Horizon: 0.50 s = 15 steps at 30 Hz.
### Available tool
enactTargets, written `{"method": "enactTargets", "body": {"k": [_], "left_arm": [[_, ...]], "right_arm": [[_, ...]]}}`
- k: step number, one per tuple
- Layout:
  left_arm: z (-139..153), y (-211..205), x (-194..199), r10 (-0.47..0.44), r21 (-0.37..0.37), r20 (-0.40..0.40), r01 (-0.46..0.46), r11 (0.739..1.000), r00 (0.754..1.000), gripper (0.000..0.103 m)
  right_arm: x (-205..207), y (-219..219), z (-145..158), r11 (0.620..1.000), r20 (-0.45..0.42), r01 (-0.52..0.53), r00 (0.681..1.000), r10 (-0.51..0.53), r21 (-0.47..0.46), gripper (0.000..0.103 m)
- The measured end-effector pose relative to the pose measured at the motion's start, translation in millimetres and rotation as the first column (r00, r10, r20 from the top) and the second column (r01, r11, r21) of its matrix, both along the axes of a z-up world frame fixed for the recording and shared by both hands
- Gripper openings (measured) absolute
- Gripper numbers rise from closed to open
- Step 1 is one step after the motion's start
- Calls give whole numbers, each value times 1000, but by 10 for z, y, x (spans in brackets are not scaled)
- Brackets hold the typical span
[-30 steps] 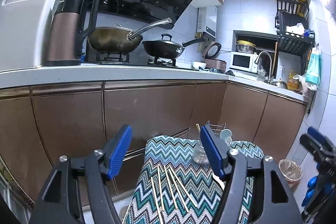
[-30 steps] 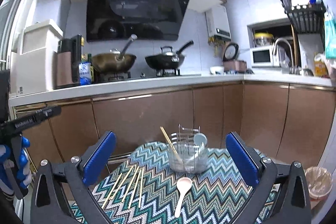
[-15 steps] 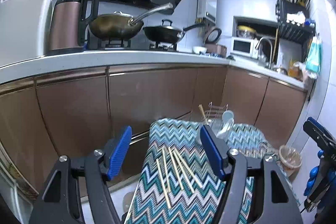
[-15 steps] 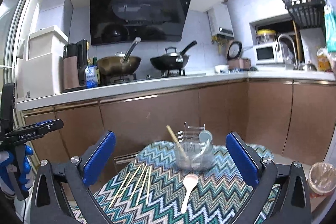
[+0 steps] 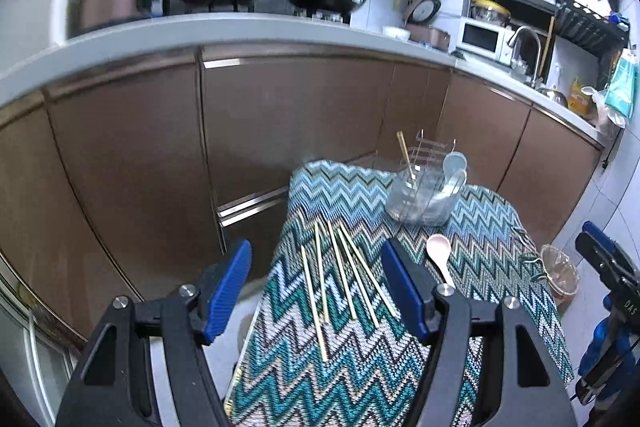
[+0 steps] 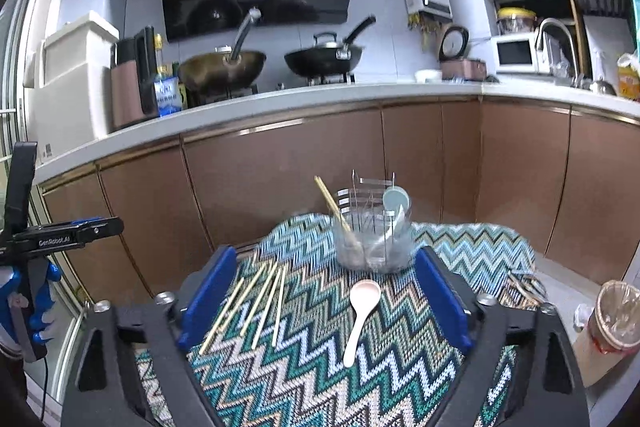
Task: Organize utensils
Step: 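Move the right tool toward the last white spoon while the left tool approaches the chopsticks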
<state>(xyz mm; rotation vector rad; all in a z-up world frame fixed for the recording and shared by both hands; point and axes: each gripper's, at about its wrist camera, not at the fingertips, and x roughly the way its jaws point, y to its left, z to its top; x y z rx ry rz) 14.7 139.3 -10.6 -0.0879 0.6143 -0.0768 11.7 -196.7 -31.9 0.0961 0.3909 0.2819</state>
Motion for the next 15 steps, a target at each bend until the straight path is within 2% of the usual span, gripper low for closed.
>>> {"method": "enactTargets", "body": {"k": [7, 15], "left_arm": [[-365, -164, 451, -53, -55, -157, 44, 997, 986, 66], [-835, -327, 1039, -110, -91, -325, 85, 992, 939, 65]], "right_arm": [[346, -239, -369, 999, -130, 10, 991, -5, 39, 70], [708, -406, -776, 999, -267, 8, 964, 5, 50, 63]]}}
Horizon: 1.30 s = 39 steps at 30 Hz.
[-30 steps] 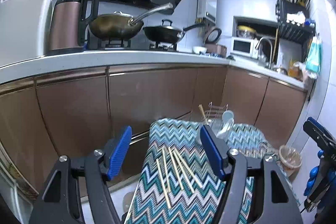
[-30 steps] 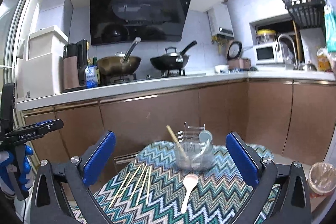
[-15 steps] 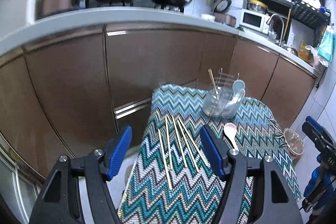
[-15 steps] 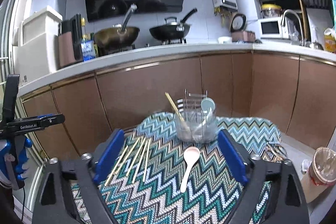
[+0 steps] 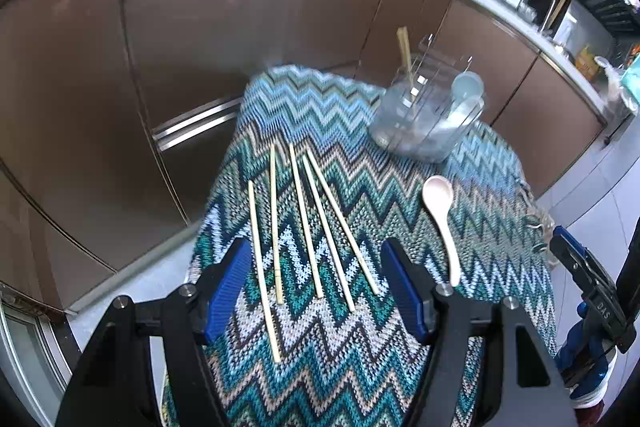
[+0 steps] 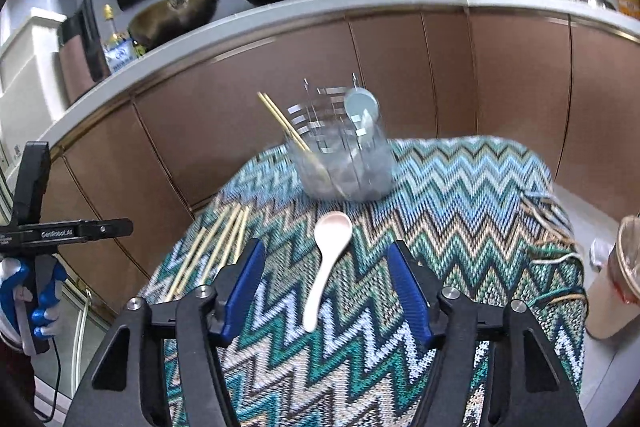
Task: Organize utensils
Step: 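Move the right tool toward the last white spoon while the left tool approaches the chopsticks, then close the right tool on the white spoon while the left tool grasps a wooden chopstick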
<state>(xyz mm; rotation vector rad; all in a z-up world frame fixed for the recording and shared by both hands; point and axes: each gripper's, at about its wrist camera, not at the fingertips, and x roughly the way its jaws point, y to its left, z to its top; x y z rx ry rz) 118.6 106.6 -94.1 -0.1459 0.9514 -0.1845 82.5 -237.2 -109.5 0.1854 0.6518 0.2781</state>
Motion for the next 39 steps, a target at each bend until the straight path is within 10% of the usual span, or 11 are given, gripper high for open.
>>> {"method": "enactTargets", "body": {"k": [12, 39], "left_arm": [[-462, -40, 900, -9, -42, -196, 1, 999, 980, 44], [-996, -106, 1743, 20, -11, -344, -25, 1000, 939, 20]], "right_arm": [[374, 17, -434, 997, -148, -77, 986, 79, 19, 60], [817, -121, -724, 995, -222, -87, 971, 93, 38, 58]]}}
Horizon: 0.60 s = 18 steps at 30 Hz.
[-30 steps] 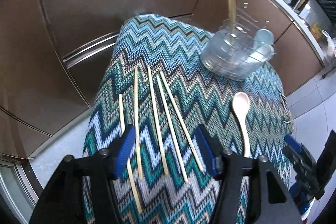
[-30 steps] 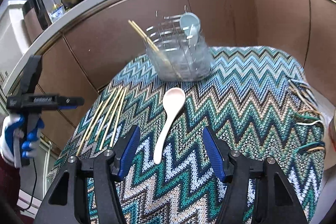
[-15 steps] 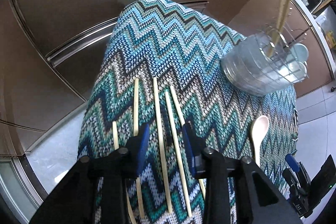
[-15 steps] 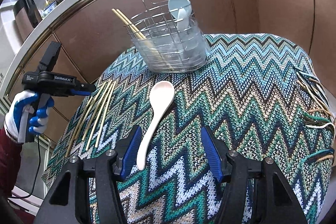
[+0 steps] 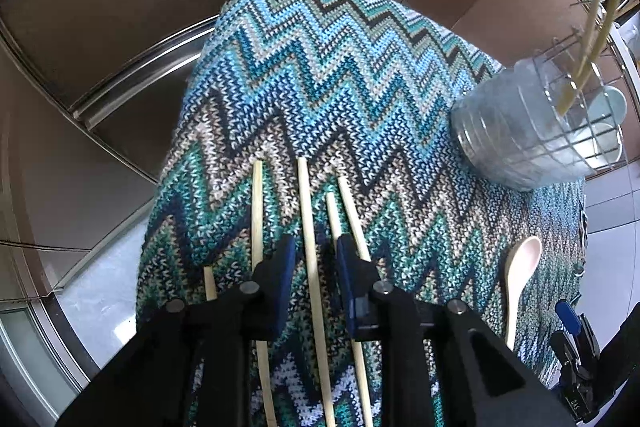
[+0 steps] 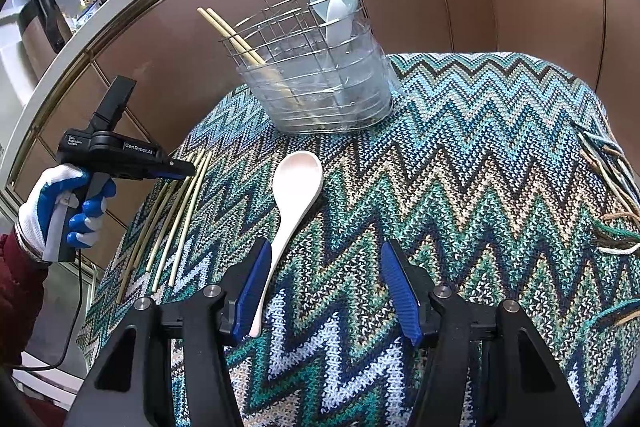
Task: Organize utensils
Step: 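Close the right tool on the white spoon while the left tool grasps a wooden chopstick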
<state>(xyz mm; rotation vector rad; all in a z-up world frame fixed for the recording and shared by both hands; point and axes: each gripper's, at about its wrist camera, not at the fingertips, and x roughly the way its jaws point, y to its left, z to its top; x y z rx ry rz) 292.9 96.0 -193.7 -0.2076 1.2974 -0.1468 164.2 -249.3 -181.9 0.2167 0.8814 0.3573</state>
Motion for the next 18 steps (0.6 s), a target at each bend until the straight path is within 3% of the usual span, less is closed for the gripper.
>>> {"method": "enactTargets", "body": {"k": [18], "left_arm": [[-68, 89, 43, 7, -40, -25, -8, 999, 1000, 16]], "right_arm": [[200, 53, -76, 999, -22, -42, 999, 43, 19, 53]]}}
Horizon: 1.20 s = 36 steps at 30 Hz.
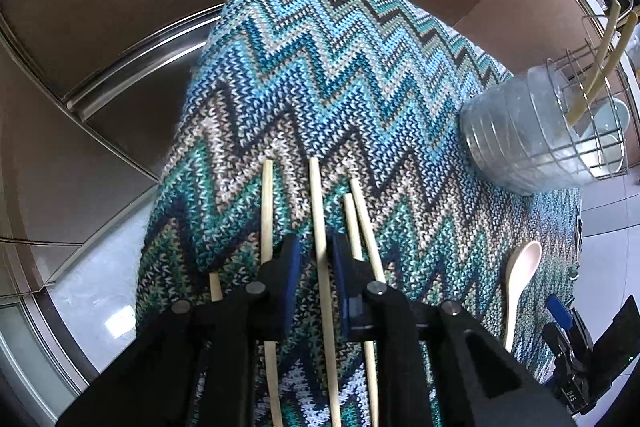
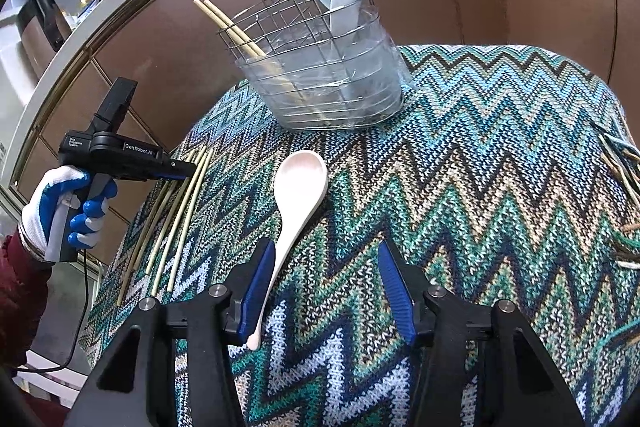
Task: Organize utensils
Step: 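Close the right tool on the white spoon while the left tool grasps a wooden chopstick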
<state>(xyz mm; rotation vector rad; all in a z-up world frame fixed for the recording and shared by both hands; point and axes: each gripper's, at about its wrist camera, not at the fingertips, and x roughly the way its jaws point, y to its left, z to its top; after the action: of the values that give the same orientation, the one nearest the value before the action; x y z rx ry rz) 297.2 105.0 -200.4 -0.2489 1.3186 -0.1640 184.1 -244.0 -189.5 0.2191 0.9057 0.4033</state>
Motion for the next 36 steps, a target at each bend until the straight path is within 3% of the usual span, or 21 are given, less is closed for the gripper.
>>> {"method": "enactTargets", "body": {"k": [9, 17, 26, 32, 36], "left_arm": [[-11, -46, 50, -23, 28, -7, 23, 999, 1000, 15], [-27, -117, 96, -38, 50, 5, 38, 998, 999, 14], [-29, -109, 65, -43, 57, 12, 42, 997, 999, 14], [-25, -118, 40, -41, 65, 18, 40, 997, 999, 12], [-4, -97, 17, -33, 65, 40, 30, 997, 999, 6]], "right_arm": [[215, 52, 47, 999, 3, -37, 999, 37, -15, 51], [525, 67, 23, 997, -34, -76, 996, 77, 29, 33], [895, 186, -91, 984, -93, -164, 981, 171, 71, 27], [976, 364, -167, 969, -122, -246, 962, 245, 13, 8], [904, 420, -116, 968, -90, -249, 965, 245, -41, 7]]}}
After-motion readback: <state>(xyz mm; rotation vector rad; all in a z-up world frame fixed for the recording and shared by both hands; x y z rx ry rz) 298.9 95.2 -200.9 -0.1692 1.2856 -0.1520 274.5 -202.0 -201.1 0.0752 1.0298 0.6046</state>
